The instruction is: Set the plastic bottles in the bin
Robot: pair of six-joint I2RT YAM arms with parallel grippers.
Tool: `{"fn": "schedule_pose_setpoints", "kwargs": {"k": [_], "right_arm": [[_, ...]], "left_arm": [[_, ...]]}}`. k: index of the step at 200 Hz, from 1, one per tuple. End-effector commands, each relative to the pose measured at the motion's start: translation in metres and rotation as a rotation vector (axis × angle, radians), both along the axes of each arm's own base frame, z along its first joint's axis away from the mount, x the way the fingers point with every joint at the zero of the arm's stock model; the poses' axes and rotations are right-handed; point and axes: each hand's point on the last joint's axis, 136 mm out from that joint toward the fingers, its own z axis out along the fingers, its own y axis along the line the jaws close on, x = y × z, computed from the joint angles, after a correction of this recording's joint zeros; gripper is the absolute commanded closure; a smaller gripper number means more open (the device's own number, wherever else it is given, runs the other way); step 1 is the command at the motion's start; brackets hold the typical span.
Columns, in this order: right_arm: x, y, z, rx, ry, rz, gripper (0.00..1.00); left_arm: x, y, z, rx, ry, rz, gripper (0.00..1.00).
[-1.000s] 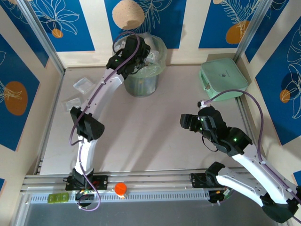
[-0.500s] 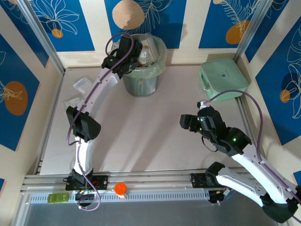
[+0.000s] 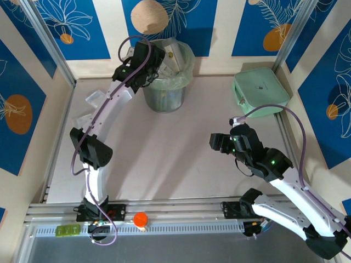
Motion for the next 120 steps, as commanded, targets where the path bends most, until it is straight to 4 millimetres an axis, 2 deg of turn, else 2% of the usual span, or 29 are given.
{"fn": "schedule_pose_setpoints", "kwargs": {"k": [1,22,47,67,94,120], "right_arm": [[0.002,0.005,0.008,0.01,-0.019,0.019,0.23],[0.001,0.005,0.008,0.015,-0.019,0.02,0.24],[0.0,0.005,0.006,0.01,-0.013,0.022,0.24],[-0.001,0.003,0.004,0.002,-0.009,0.02,0.24],[0.0,0.003,0.001,-0.002,-0.007,0.018,0.24],[0.002,0.005,-0.001,-0.005,-0.004,0.02,0.24]], "left_arm": [[-0.011,0.009,0.015,0.064,-0.023,-0.046,0.19],[-0.008,0.011,0.014,0.113,-0.037,-0.071,0.28],[0.008,0.015,0.019,0.171,-0.085,-0.117,0.45],[0.022,0.01,0.021,0.207,-0.114,-0.186,0.53],[0.037,0.001,0.01,0.244,-0.111,-0.261,0.54],[0.047,-0.004,-0.017,0.244,-0.065,-0.303,0.54]]}}
